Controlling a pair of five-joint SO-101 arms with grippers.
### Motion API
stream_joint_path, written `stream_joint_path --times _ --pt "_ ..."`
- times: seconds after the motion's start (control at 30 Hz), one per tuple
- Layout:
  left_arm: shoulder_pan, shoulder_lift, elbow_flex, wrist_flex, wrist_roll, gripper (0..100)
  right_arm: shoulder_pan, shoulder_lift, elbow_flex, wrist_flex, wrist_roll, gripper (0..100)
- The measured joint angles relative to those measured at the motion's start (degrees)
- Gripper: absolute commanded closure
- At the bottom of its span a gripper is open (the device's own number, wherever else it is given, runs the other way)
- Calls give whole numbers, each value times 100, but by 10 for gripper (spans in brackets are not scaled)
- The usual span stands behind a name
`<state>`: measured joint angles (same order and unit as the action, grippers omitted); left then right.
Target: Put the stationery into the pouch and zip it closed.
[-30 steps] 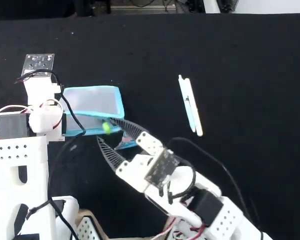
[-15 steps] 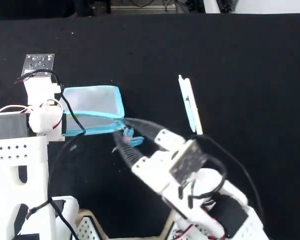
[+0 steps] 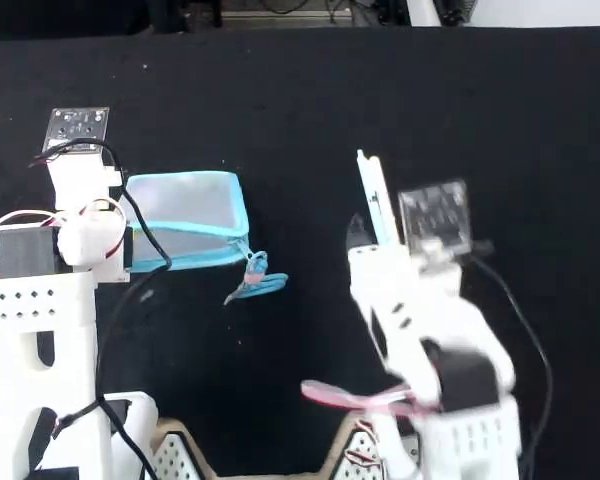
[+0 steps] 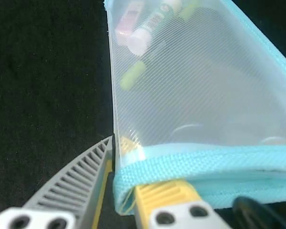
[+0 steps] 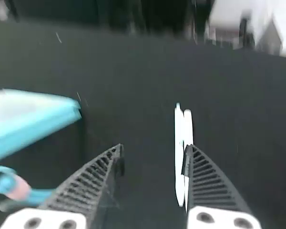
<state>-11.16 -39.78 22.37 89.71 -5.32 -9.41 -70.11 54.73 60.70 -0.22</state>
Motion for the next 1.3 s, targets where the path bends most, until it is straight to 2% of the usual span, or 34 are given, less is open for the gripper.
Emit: stream_joint_path --times 0.37,0.57,1.07,1.3 --pt "0 0 0 0 0 970 53 3833 -1732 0 -18 797" --pt "0 0 0 0 0 970 413 5609 -2681 0 -18 797" --pt "0 0 0 0 0 970 563 9020 -5679 0 -18 797" --pt "0 0 0 0 0 970 571 10092 -6585 26 1011 797"
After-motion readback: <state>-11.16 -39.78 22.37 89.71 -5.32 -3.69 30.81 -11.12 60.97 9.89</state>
